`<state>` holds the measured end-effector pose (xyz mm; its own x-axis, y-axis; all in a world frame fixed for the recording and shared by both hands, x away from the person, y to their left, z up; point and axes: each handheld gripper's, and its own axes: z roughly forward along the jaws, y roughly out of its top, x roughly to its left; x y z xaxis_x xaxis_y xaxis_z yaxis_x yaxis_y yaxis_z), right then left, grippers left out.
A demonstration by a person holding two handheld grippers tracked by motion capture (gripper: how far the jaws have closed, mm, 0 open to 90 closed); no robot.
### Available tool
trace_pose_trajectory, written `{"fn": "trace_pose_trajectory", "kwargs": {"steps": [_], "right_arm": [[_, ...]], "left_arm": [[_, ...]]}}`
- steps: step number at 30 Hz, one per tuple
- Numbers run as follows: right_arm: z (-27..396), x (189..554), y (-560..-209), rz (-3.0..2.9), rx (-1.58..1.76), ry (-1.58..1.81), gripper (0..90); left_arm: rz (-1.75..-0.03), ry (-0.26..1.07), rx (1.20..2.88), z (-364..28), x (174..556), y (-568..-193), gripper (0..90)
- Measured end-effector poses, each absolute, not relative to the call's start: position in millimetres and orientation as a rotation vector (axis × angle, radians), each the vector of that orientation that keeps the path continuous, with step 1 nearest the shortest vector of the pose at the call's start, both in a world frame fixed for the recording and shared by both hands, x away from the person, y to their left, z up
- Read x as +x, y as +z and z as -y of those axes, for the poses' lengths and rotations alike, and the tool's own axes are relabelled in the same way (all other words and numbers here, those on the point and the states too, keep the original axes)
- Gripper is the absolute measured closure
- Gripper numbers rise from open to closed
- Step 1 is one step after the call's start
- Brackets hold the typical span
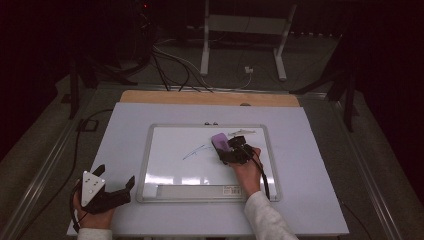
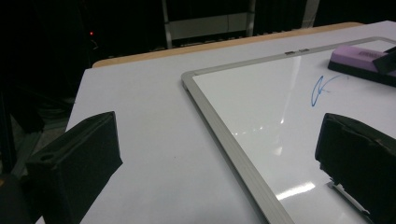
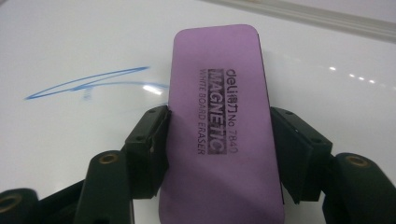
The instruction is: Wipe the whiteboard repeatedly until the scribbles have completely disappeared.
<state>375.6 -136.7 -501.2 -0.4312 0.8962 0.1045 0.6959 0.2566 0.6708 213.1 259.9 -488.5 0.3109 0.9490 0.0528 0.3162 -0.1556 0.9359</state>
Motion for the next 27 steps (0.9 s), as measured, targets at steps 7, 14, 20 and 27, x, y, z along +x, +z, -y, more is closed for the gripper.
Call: {"fn": "trace_pose_trajectory", "kwargs": {"steps": [7,14,20,27], "right_arm": [[145.6,382.7,-499.8,-2.226,1.491,0.927,40.2],[143.3,379.6,-498.1,-2.224,1.461,0.955,36.0],[142.1,380.4,-497.4,-2.205,1.463,0.967,40.5],[131.4,383.0,-498.0,-2.205,1.46,0.972,41.0]], "left_arm": [[-1.16,0.872,1.667,-259.7,213.5,-488.8,0.9],[-1.16,0.872,1.668,-259.7,213.3,-488.7,0.9],[-1.161,0.87,1.666,-260.0,213.4,-488.9,0.9],[-1.159,0.869,1.67,-258.9,213.7,-488.9,0.9]]}}
